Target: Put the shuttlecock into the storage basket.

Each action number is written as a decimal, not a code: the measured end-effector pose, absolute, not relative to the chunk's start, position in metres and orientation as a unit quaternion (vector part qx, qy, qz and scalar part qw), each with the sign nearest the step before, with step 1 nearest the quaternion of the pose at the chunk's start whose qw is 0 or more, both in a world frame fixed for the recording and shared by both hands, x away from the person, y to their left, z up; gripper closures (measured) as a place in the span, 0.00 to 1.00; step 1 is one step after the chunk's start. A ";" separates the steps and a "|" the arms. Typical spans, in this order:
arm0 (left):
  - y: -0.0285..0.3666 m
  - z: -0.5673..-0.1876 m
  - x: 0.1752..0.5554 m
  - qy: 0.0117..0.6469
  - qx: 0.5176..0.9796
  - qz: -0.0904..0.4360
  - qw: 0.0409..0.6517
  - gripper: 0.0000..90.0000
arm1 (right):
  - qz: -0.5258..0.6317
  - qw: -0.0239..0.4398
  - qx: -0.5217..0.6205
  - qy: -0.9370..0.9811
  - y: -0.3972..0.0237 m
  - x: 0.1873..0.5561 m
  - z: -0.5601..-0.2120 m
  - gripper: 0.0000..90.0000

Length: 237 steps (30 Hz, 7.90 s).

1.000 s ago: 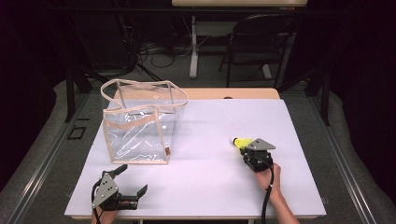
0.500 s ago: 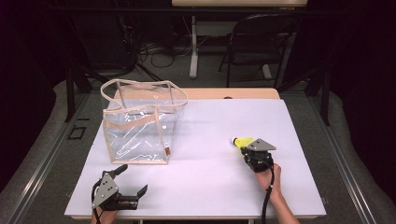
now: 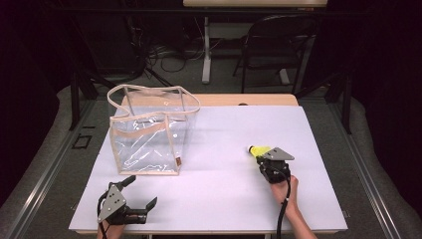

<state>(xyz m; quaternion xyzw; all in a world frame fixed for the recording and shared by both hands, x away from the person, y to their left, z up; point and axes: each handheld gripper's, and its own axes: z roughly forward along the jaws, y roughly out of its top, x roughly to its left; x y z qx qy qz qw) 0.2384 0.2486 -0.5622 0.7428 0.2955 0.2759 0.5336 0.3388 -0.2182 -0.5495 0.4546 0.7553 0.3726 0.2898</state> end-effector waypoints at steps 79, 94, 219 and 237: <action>0.249 -0.563 0.239 0.294 0.744 0.275 0.533 0.00 | 0.416 0.323 0.436 0.730 -0.230 0.322 -0.491 1.00; 0.249 -0.563 0.239 0.295 0.743 0.275 0.534 0.00 | 0.421 0.328 0.426 0.731 -0.228 0.318 -0.481 1.00; 0.248 -0.562 0.242 0.291 0.742 0.271 0.540 0.00 | 0.448 0.355 0.347 0.744 -0.169 0.339 -0.415 1.00; 0.248 -0.562 0.241 0.290 0.742 0.271 0.540 0.00 | 0.450 0.352 0.337 0.748 -0.157 0.343 -0.415 1.00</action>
